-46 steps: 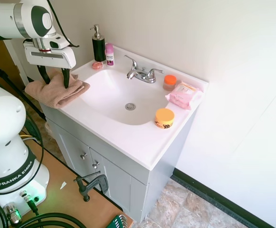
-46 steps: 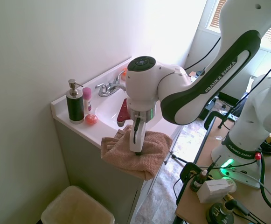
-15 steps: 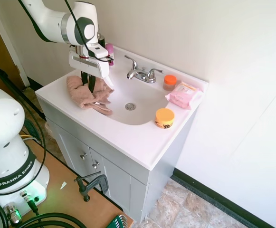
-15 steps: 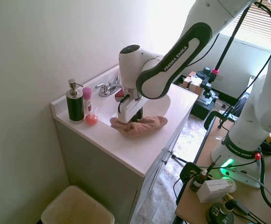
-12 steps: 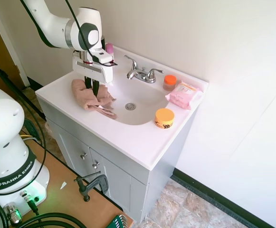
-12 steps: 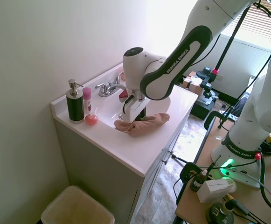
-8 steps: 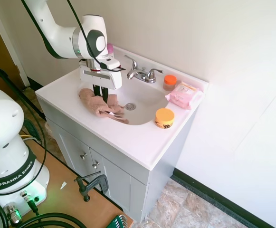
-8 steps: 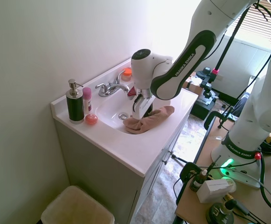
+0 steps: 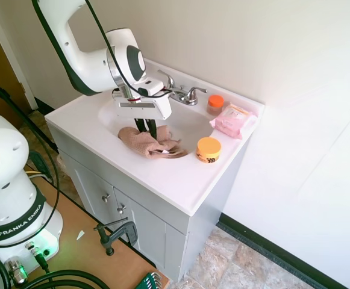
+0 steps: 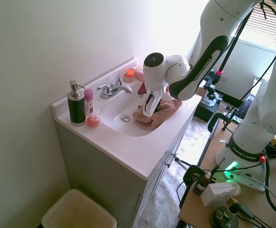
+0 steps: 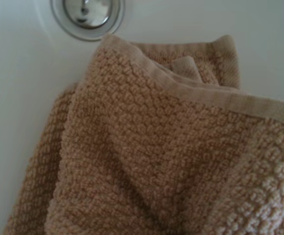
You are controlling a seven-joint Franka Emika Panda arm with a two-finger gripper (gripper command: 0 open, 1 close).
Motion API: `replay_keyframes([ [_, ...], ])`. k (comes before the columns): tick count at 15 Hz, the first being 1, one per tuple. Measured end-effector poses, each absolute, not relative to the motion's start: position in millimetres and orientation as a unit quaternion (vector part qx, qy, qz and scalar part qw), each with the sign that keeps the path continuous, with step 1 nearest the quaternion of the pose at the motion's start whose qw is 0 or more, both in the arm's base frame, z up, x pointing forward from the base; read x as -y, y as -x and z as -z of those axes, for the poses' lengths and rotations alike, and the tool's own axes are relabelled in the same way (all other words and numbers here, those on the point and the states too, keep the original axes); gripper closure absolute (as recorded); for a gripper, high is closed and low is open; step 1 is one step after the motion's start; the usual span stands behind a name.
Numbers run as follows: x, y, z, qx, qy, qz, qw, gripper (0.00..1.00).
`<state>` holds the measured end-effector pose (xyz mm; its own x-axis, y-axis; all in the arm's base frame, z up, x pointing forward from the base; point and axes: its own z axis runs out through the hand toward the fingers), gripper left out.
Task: Wipe the sink
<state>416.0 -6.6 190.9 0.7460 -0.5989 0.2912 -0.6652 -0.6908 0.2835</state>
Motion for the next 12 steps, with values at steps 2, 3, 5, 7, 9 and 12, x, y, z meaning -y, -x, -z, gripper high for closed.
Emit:
replay_keyframes([
  [2, 11.7, -415.1, -191.0, 0.341, -0.913, -0.118, 0.188, 1.0],
  [3, 12.1, -414.8, -190.5, 0.342, -0.912, -0.128, 0.184, 1.0],
  [5, 10.1, -414.7, -189.6, 0.34, -0.912, -0.146, 0.179, 1.0],
  [7, 9.7, -416.7, -190.0, 0.334, -0.91, -0.166, 0.179, 1.0],
  [9, 11.0, -418.8, -187.7, 0.323, -0.909, -0.187, 0.184, 1.0],
  [12, 12.2, -422.6, -173.4, 0.309, -0.909, -0.204, 0.191, 1.0],
])
